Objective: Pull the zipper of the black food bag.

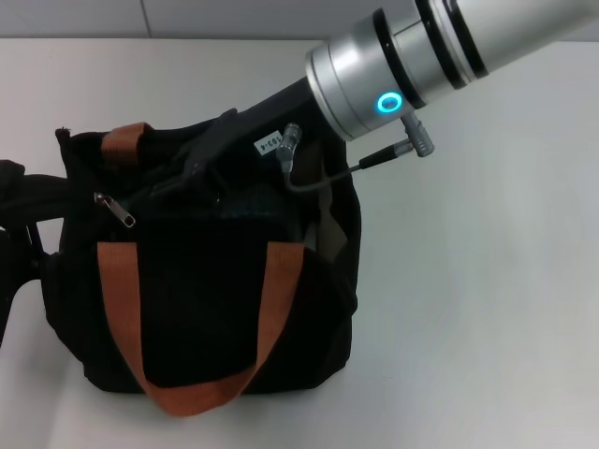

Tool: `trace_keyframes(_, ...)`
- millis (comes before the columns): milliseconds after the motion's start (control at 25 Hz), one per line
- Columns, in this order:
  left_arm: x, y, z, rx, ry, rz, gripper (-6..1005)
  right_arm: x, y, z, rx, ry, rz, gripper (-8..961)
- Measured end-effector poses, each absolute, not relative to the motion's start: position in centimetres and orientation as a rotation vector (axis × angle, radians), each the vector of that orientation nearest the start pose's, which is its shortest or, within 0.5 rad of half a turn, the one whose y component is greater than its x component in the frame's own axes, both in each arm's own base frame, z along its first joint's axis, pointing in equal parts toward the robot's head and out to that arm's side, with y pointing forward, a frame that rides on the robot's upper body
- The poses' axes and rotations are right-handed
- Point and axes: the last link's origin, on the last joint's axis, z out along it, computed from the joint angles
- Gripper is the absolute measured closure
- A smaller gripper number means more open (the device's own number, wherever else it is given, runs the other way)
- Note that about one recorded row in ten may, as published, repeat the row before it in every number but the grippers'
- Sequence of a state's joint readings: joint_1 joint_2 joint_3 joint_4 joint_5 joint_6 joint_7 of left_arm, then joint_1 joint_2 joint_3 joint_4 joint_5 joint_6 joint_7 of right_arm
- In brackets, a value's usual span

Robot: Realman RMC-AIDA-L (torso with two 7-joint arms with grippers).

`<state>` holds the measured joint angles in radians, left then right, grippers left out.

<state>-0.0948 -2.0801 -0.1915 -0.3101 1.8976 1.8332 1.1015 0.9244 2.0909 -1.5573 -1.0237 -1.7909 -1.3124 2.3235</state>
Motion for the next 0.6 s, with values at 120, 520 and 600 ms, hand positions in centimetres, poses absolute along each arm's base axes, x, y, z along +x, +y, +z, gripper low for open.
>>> trace_keyframes(120, -31.1, 17.6, -2.1, -1.383, 0.500, -0.076, 986, 1.8, 34.8, -8.2, -3.205, 0.610, 0.300, 634)
trace_keyframes(520, -33.2, 16.5, -2.9, -1.466, 0.573, 0.109, 986, 2.9, 35.2, -9.1, -3.195, 0.612, 0.290, 612)
trace_keyframes(600, -33.3, 16.5, -2.8, -1.465, 0.583, 0.119, 986, 2.8, 35.3, -9.3, -3.197, 0.608, 0.292, 601)
